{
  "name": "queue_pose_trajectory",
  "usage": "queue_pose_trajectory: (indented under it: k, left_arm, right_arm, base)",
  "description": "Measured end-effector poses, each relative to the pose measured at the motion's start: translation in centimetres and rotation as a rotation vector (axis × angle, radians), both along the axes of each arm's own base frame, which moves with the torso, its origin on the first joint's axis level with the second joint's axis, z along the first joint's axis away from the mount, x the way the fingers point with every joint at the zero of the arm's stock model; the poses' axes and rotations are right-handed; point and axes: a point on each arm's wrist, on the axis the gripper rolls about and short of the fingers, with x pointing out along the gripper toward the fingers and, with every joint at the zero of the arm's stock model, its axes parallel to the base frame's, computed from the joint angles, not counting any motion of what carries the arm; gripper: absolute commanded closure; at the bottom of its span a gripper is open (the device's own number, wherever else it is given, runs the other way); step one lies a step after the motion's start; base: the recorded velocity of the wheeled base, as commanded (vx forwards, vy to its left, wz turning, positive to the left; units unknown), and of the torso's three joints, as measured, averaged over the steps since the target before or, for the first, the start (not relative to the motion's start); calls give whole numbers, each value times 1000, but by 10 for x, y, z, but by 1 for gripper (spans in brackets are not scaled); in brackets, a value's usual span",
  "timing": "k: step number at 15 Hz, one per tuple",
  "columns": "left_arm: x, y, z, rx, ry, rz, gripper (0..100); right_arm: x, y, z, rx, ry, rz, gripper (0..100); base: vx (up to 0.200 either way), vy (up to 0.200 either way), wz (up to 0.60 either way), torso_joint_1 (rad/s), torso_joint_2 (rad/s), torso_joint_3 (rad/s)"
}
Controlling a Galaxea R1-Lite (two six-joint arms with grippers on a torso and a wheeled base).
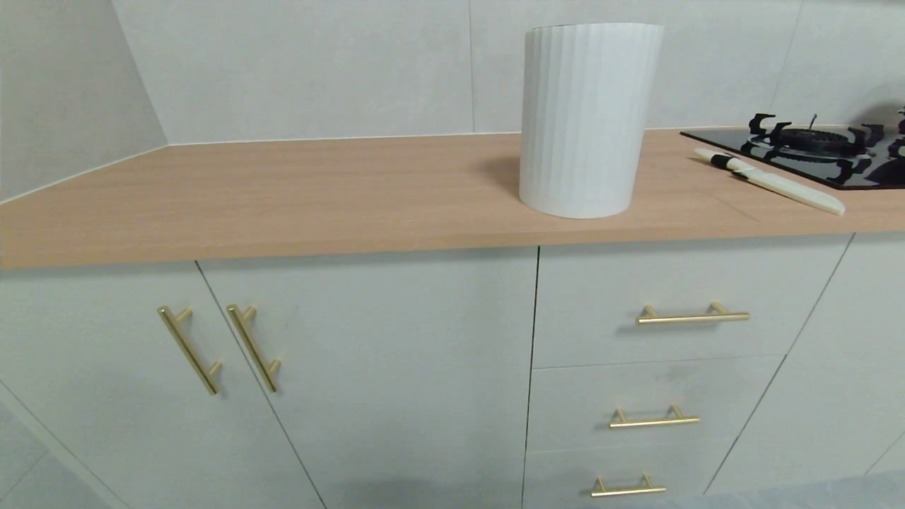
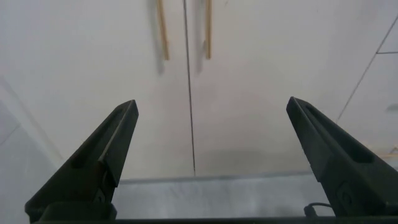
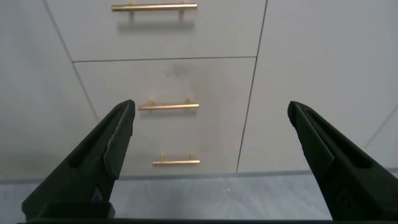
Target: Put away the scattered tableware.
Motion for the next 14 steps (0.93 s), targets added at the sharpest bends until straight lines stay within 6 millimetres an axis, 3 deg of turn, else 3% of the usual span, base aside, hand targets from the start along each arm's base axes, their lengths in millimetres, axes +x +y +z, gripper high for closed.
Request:
queue_pose_trajectory:
  k: [1, 14]
  left_arm:
    - [0, 0, 0, 0, 0, 1, 0]
    - [0, 0, 0, -1, 0, 1, 0]
  right_arm:
    - [0, 0, 0, 0, 0, 0, 0]
    - [0, 0, 0, 1, 0, -2, 0]
  base:
    - [200, 0, 0, 2, 2, 2]
    - [0, 0, 46, 0, 0, 1]
